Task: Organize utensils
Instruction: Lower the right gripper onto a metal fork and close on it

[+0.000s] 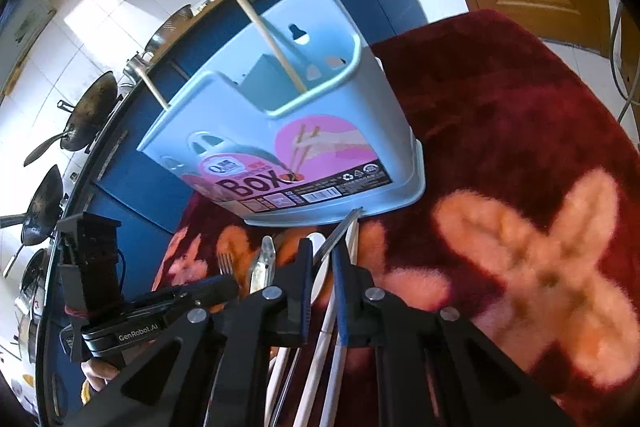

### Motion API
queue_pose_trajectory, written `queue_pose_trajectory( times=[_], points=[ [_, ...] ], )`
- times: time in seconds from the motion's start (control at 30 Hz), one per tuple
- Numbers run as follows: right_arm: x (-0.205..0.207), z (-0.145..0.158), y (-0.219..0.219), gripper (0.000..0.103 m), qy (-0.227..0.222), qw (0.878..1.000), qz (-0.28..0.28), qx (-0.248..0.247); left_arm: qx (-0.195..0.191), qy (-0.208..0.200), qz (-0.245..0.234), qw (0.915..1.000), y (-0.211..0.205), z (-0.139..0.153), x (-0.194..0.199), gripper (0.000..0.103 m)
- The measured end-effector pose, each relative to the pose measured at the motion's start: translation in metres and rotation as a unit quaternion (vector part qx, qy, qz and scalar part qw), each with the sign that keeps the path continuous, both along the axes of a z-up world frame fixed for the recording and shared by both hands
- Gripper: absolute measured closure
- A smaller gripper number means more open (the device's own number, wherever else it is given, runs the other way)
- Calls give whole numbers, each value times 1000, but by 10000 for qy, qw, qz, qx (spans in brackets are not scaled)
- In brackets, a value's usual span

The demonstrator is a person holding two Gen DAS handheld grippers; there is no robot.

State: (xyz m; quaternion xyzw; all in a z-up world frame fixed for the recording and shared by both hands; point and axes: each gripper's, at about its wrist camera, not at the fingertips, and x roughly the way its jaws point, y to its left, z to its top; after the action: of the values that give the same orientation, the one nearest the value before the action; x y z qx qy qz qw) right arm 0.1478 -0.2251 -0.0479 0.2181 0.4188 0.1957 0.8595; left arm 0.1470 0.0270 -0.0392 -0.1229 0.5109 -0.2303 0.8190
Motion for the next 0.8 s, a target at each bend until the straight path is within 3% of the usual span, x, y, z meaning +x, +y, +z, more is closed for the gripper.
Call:
queue_pose_trajectory(
  times=[0.1,0.17,0.2,0.43,0.67,0.8],
  points=[
    [-4,4,0,92,-79,10000,-6,-39,-121,-41,-17,9999,1,-2,-2,81],
    [-8,6,0,92,-130,9999,-8,-57,-171,-64,-15,9998,2,-3,-2,90],
    [-10,7,-1,92,-158,9999,-2,-67,-191,-75,-39,9998,8,-3,-4,90],
    [-21,18,-3,93,-398,9991,46,-161,22,-382,-195,9991,-11,7,-13,99],
    [-32,29,0,93,-704,9968,122,-363,269,-412,-323,9983,-18,12,-18,100],
    [-34,32,0,93,-767,9962,158,-387,306,-231,-372,9986,-25,6,-12,98]
  ],
)
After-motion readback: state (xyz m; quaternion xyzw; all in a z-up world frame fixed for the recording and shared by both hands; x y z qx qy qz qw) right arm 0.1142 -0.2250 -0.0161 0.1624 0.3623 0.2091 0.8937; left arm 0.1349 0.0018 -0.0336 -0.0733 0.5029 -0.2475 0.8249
